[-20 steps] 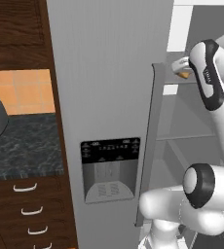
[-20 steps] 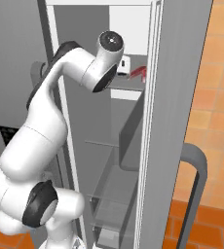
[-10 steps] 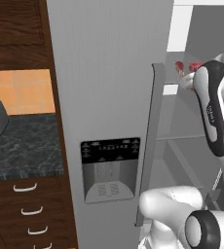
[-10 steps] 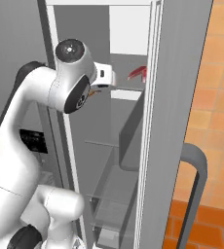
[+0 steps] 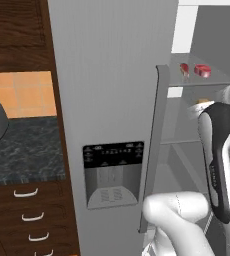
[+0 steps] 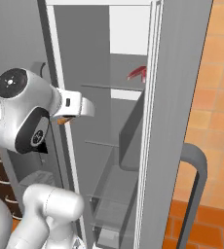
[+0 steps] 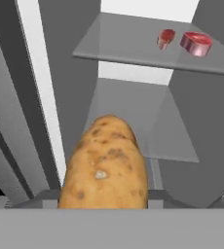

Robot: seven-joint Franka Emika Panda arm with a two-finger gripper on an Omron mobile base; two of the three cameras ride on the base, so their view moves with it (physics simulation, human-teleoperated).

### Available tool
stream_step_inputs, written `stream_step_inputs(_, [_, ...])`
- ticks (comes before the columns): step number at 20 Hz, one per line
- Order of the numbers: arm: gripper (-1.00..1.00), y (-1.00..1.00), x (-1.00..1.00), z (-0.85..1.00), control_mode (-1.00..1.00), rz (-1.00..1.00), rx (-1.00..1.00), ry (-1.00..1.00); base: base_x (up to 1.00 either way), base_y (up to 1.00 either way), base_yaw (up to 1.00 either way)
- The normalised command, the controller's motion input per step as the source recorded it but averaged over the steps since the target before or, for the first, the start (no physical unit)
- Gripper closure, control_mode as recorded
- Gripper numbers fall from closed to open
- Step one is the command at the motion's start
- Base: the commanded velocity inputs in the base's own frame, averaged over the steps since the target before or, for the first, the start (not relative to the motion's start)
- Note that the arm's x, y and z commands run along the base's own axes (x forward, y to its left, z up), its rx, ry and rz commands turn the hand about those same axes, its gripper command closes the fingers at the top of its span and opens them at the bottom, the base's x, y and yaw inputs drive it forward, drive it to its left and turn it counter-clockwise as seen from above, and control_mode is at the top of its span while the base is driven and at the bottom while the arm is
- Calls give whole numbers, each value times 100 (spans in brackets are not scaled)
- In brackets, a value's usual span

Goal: Place one potato and one steak in each tupperware on the nearby counter, to pack two identical lunches.

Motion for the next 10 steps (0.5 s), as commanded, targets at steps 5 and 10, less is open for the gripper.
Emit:
stream_step_inputs(5, [100, 0, 0, 0, 100, 0, 0, 0, -100, 91, -2])
stream_step_inputs(10, [100, 0, 0, 0, 100, 0, 0, 0, -60, 100, 0])
